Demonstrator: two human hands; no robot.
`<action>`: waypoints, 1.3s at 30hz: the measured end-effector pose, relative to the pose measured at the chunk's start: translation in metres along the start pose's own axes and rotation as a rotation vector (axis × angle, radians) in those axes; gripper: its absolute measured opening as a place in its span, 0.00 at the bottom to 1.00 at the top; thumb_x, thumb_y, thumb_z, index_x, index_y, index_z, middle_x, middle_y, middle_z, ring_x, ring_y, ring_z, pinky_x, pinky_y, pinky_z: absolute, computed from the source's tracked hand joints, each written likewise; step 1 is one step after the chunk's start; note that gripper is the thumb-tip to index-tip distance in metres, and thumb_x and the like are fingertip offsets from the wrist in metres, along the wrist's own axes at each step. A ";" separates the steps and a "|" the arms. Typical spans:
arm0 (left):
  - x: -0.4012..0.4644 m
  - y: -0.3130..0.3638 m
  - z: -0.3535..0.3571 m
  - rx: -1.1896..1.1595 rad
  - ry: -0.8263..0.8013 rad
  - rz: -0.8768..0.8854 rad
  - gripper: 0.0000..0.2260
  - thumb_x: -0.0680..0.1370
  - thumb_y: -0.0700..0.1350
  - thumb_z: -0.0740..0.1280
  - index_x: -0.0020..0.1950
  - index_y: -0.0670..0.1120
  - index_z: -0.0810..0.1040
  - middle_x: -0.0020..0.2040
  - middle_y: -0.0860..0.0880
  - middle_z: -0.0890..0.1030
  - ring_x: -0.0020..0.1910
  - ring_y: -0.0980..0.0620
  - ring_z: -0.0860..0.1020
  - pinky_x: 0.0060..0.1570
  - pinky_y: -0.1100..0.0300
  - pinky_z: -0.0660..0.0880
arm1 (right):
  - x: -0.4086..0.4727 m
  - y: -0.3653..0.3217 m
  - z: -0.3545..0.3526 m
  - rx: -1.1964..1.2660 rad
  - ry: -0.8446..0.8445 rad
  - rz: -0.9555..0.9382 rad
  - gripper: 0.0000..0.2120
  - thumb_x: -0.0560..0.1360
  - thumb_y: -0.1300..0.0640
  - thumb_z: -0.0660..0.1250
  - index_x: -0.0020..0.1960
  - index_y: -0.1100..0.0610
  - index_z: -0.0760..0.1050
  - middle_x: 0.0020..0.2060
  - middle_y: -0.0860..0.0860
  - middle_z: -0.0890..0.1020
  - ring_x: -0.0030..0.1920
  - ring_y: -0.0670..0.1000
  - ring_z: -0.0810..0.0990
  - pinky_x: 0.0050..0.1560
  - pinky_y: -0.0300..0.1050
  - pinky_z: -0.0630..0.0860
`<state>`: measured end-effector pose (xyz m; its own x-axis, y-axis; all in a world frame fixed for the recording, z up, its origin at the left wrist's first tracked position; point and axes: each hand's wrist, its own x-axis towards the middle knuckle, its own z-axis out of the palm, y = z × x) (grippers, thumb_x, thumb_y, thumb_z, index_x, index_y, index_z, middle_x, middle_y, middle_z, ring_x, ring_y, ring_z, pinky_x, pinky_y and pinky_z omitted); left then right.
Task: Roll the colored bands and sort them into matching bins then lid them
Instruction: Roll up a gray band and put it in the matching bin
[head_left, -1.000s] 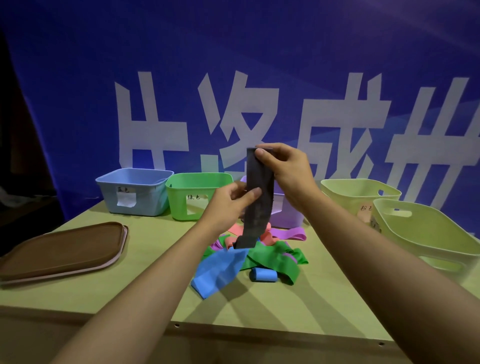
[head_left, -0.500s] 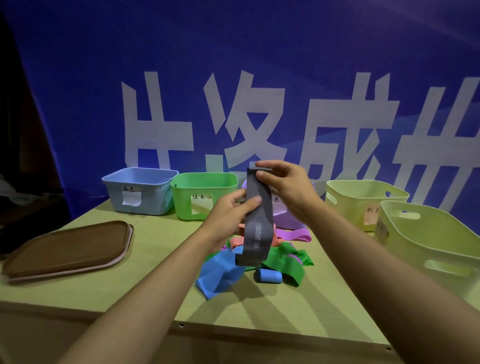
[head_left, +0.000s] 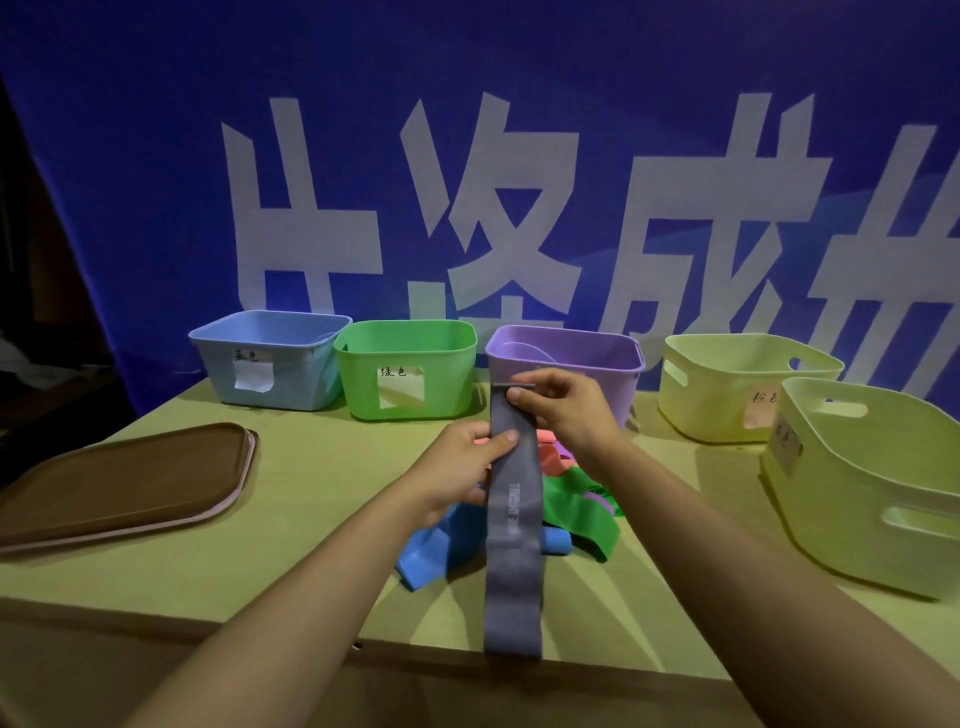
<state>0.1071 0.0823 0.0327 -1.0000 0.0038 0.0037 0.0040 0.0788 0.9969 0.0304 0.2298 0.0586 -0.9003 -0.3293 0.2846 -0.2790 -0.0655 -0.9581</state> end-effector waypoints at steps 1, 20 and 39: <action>0.006 -0.004 0.000 0.031 0.017 0.005 0.11 0.84 0.48 0.65 0.62 0.45 0.81 0.52 0.44 0.87 0.52 0.44 0.86 0.50 0.48 0.83 | 0.002 0.006 0.000 0.008 0.004 0.010 0.07 0.75 0.65 0.74 0.51 0.57 0.83 0.43 0.53 0.87 0.47 0.51 0.86 0.49 0.44 0.84; 0.103 -0.039 -0.017 -0.019 0.344 0.318 0.01 0.79 0.45 0.74 0.50 0.50 0.85 0.47 0.50 0.87 0.49 0.53 0.86 0.50 0.57 0.84 | 0.054 0.076 -0.009 -0.050 0.050 -0.050 0.08 0.75 0.66 0.74 0.52 0.56 0.83 0.48 0.52 0.87 0.52 0.48 0.86 0.53 0.44 0.84; 0.116 -0.062 -0.022 -0.208 0.292 0.257 0.05 0.77 0.37 0.74 0.51 0.45 0.85 0.47 0.46 0.88 0.49 0.50 0.86 0.51 0.58 0.83 | 0.051 0.094 -0.012 -0.213 0.195 -0.037 0.12 0.79 0.49 0.71 0.44 0.57 0.85 0.33 0.55 0.84 0.32 0.46 0.79 0.36 0.40 0.78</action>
<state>-0.0090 0.0560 -0.0271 -0.9258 -0.2872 0.2459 0.2817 -0.0903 0.9552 -0.0454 0.2183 -0.0165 -0.9297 -0.1413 0.3400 -0.3581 0.1322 -0.9243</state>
